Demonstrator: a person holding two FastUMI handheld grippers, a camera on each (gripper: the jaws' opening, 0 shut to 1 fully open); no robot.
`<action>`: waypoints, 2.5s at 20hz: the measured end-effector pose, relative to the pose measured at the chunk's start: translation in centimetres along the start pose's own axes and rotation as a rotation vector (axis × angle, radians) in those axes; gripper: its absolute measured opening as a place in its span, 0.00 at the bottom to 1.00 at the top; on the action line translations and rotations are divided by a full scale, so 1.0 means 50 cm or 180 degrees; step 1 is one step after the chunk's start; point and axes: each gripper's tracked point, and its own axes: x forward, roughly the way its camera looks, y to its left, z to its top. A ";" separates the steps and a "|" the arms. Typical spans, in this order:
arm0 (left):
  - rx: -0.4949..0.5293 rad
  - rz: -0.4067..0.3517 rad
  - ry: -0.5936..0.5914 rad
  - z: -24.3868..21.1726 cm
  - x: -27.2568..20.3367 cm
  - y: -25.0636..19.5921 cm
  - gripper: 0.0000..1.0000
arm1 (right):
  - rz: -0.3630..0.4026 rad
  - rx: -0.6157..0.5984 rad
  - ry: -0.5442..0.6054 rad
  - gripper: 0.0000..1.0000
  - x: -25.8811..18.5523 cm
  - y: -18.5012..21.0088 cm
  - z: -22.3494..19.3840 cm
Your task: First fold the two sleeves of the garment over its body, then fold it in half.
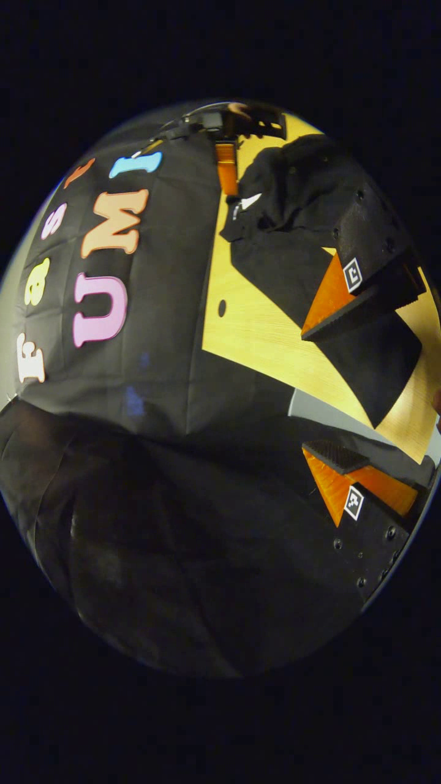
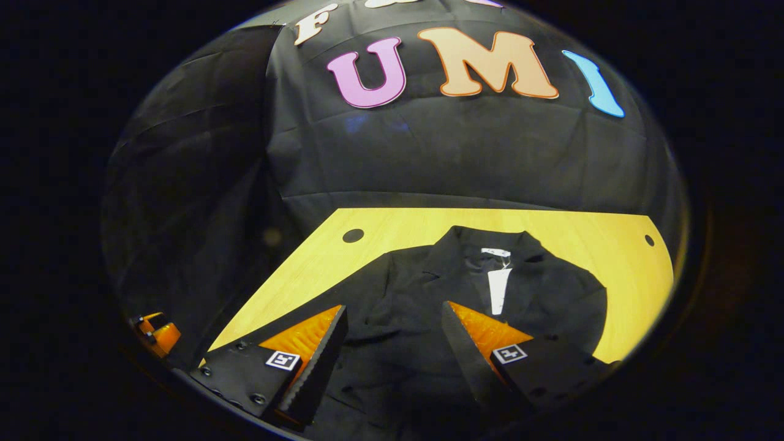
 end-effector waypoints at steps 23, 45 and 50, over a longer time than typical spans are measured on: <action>-0.0135 0.0102 0.0695 -0.211 0.030 -0.083 0.05 | -0.0257 0.0088 0.0021 0.98 -0.157 -0.156 -0.083; 0.0160 -0.0521 0.0017 0.170 0.065 -0.379 0.00 | -0.0339 0.0216 -0.0569 0.98 -0.357 -0.302 -0.134; 0.0376 -0.0819 -0.0090 0.217 0.095 -0.519 0.00 | -0.0450 0.0343 -0.0569 0.98 -0.393 -0.358 -0.163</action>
